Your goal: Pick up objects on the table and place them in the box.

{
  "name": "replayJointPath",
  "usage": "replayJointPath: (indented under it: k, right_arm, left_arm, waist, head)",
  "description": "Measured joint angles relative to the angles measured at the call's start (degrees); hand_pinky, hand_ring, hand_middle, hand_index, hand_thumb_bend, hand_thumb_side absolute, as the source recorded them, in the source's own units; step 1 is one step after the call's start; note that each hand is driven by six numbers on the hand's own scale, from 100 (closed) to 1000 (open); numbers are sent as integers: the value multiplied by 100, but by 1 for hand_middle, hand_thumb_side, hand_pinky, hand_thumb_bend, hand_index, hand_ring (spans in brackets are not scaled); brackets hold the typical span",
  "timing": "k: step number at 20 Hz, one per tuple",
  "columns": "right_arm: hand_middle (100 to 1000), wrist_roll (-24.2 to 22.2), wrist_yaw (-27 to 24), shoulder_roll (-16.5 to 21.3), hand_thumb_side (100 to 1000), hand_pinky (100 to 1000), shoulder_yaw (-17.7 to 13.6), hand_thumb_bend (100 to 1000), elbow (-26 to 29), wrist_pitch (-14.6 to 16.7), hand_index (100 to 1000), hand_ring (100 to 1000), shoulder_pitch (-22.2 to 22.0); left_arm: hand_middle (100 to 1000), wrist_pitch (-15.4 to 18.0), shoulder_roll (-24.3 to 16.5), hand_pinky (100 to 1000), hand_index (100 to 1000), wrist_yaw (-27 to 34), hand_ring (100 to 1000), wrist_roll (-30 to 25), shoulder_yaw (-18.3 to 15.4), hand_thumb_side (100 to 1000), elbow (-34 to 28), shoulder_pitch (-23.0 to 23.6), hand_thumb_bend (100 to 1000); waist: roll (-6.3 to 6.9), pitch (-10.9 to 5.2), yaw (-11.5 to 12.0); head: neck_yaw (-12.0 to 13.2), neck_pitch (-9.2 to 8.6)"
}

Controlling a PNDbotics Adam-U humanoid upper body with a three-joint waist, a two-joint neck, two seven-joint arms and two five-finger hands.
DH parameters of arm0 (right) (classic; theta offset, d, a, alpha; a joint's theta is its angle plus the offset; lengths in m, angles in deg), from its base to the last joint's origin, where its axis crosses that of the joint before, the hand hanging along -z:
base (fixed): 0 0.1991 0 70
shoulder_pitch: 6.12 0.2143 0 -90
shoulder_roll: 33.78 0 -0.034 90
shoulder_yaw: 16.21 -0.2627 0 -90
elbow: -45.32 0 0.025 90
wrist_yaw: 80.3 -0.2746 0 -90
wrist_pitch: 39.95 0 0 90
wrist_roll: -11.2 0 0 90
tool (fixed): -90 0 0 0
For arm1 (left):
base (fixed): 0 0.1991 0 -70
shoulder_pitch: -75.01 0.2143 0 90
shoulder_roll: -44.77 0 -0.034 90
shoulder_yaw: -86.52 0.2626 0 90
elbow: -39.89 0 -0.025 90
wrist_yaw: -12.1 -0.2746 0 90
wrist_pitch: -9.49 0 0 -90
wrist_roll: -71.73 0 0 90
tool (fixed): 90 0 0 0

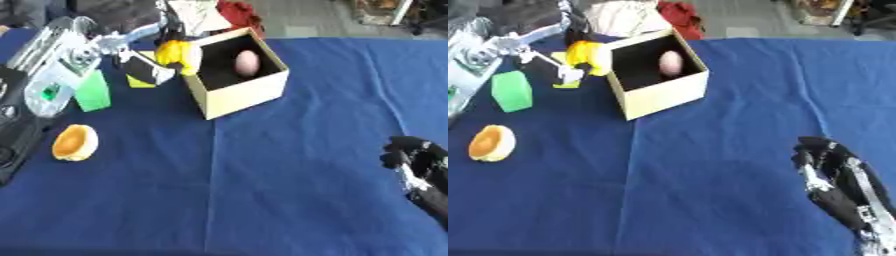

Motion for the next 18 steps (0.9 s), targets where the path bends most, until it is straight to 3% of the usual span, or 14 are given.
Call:
replayJointPath:
  k: [5,10,18]
  right_arm:
    - [644,-53,-36,-1,391,653,67,100,0,0,764,656,25]
    - [644,-82,-53,-1,395,653,82,100,-1,2,764,656,25]
    - [644,-100,-76,-8,397,653,101,100,-1,-5,763,656,22]
  left_arm:
    - [491,115,551,711,688,-431,507,288,120,171,1074,-489,186]
    - [555,232,1038,737,758,-936,573,589,128,175,1984,-672,200]
    - [821,112,1332,818,929,-1536,759,890,120,169,2586,-751,295]
  waist:
    - [0,0,-134]
    - [0,0,-222]
    - [0,0,-249]
  head:
    - [110,-20]
    - [184,-45]
    - [242,-47]
